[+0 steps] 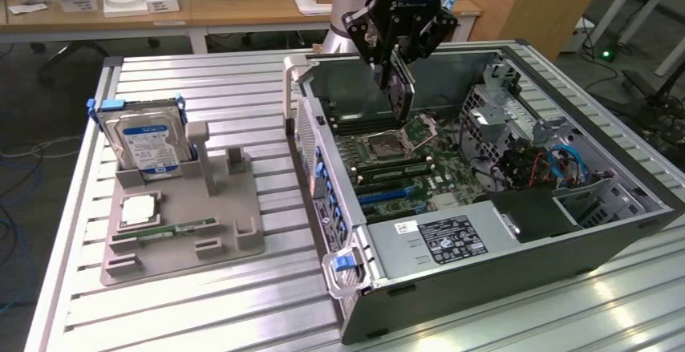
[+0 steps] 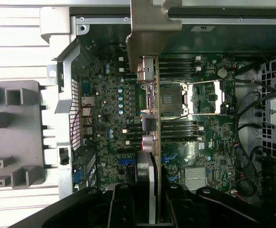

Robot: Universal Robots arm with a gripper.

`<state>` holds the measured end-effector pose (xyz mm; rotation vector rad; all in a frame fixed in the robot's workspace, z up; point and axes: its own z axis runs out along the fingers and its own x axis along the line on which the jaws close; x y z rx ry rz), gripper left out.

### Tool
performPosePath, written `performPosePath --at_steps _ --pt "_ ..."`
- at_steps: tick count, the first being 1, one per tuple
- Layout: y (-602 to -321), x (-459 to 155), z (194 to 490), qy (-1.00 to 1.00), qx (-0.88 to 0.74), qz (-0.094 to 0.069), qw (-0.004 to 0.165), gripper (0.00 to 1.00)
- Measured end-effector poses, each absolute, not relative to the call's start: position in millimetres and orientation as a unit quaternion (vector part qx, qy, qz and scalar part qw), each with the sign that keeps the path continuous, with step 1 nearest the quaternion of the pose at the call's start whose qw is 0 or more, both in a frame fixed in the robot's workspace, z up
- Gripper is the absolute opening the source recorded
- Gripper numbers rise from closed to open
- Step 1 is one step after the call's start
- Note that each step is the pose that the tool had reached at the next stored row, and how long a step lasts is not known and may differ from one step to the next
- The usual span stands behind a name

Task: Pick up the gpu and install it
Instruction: 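Pick up the gpu and move the gpu toward the slot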

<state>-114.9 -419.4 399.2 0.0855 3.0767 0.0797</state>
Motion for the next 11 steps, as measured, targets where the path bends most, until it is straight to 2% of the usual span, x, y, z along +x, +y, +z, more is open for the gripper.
performPosePath --at_steps 11 --pt "-419.3 -110.2 398.0 0.999 0.025 0.027 0.023 0.28"
